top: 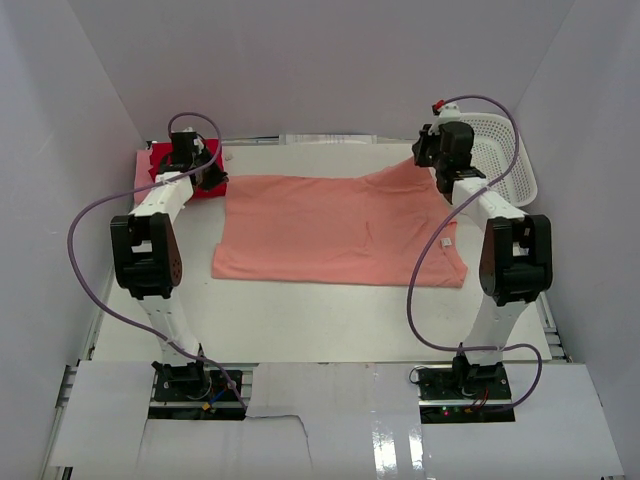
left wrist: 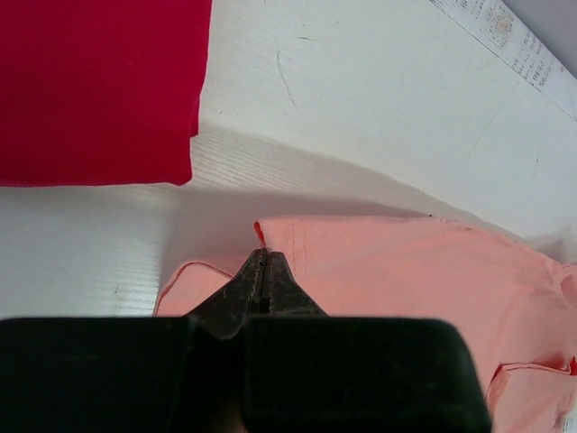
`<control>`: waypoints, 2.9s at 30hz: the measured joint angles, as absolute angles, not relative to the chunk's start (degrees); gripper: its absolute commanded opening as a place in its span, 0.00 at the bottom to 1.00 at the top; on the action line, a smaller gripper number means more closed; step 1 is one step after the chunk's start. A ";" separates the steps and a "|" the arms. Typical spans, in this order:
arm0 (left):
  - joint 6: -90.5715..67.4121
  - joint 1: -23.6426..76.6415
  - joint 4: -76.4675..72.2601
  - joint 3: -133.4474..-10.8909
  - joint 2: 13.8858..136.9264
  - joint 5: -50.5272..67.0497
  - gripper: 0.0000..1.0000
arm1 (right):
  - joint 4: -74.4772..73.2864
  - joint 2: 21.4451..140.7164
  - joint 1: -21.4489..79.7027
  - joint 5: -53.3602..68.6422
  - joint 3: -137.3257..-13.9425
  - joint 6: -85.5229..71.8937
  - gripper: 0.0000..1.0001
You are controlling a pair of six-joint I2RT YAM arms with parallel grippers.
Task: Fold and stack the t-shirts
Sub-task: Fold the other side of the tshirt into a rectangle
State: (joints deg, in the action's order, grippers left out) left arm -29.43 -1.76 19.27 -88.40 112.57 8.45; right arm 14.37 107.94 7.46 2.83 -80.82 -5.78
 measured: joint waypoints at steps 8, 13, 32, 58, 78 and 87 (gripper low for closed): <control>-30.06 -2.04 18.68 -85.67 110.83 7.99 0.00 | 14.96 99.26 7.46 3.20 -70.32 -5.69 0.08; -30.81 -3.07 18.61 -83.20 110.74 7.88 0.00 | 15.11 92.84 7.46 2.98 -65.36 -5.50 0.08; -31.94 -5.82 20.53 -80.90 105.82 7.46 0.00 | 11.51 73.28 7.46 1.34 -49.25 -5.21 0.08; -32.45 -5.91 22.31 -67.85 100.16 6.59 0.00 | -10.59 71.11 7.46 4.64 -47.16 -4.73 0.08; -33.45 -5.91 23.51 -62.87 97.86 5.85 0.00 | -25.17 76.86 7.49 2.13 -52.01 -2.39 0.08; -33.78 -5.91 25.63 -61.21 97.95 5.72 0.56 | -31.70 83.70 7.64 1.63 -52.12 -2.44 0.90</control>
